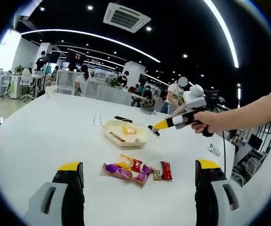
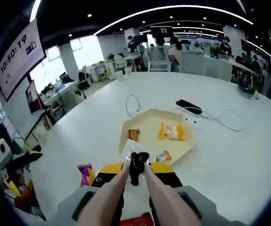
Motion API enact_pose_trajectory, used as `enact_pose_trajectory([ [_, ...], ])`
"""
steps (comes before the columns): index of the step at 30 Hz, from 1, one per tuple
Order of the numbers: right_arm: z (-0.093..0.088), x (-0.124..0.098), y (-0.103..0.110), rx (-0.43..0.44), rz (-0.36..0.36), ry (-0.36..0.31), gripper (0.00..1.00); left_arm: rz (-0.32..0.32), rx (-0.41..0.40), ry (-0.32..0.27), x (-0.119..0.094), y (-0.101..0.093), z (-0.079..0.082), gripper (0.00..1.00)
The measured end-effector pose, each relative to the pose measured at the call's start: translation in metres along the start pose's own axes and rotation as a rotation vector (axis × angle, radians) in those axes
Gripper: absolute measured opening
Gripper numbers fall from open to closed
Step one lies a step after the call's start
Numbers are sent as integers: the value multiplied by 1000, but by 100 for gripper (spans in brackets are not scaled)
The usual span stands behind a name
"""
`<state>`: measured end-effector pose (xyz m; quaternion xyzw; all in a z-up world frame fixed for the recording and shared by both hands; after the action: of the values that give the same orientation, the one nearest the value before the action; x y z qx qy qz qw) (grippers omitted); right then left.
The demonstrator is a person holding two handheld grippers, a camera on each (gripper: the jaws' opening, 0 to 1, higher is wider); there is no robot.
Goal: Place the target food into the container with the food tongs after gripping and lifting it, then release it inside without dropping or visibly crushing the food.
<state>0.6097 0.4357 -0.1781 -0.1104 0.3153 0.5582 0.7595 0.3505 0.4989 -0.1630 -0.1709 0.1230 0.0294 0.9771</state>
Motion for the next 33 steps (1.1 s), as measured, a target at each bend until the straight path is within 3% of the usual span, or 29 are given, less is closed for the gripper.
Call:
enact_pose_trajectory([
  [9,21,0,1,-63,22,14,18,18,-4,-32,-1,4,6,99],
  [26,16,-6,-5,-32,12,7,18,30,-18,-44,-8,-3,-6,99],
  [33,17,-9,-2,-33,-5,7,18,6,-13,-66,-4,-8,1,99],
])
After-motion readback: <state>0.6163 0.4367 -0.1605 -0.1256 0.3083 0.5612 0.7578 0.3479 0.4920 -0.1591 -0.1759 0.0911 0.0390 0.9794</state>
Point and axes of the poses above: the point that each gripper's makers call its tool centre point, and the gripper's own axes: x roughly forward along the fingers, y roughly to its left, z roughly out of its top, the point moved 3 cm from there along -x, roughly backward along the fingers
